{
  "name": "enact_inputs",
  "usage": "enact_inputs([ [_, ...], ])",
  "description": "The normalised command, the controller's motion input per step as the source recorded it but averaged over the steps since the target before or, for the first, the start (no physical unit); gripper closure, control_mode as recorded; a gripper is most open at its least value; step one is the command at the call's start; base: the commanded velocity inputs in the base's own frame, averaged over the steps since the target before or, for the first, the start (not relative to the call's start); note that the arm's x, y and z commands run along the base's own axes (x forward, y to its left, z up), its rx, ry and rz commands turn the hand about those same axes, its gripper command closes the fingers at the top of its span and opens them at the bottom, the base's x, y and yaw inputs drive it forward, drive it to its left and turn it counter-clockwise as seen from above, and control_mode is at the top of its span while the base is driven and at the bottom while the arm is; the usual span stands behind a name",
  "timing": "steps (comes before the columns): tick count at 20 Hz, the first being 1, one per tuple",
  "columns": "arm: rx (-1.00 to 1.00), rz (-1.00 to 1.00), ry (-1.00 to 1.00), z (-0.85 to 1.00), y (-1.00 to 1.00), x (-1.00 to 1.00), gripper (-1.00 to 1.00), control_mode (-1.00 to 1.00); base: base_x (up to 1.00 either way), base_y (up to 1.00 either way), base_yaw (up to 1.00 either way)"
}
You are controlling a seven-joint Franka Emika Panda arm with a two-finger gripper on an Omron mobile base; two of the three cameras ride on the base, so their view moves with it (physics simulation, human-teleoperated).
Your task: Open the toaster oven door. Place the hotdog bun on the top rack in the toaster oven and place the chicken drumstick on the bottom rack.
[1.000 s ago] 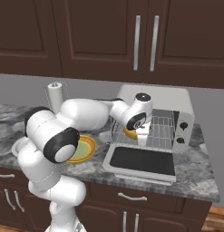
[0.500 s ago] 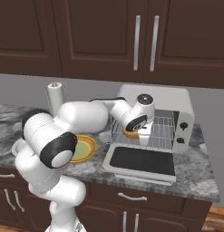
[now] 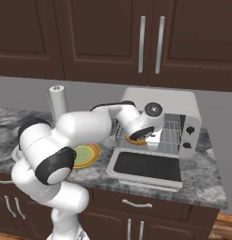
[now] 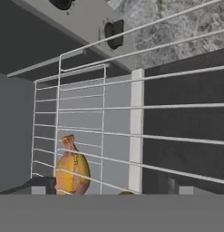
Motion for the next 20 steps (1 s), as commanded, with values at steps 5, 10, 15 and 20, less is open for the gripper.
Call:
enact_inputs([
  [5, -0.02, 0.03, -0.07, 0.30, -0.05, -0.39, -1.00, -1.00, 0.00, 0.00, 0.00],
  [10, -0.02, 0.26, 0.01, 0.02, 0.11, -0.35, -1.00, -1.00, 0.00, 0.00, 0.00],
  [15, -0.17, 0.44, 0.03, 0.00, 0.21, -0.25, -1.00, -1.00, 0.00, 0.00, 0.00],
  [20, -0.34, 0.44, 0.17, -0.09, 0.21, -0.08, -1.00, -1.00, 0.00, 0.00, 0.00],
])
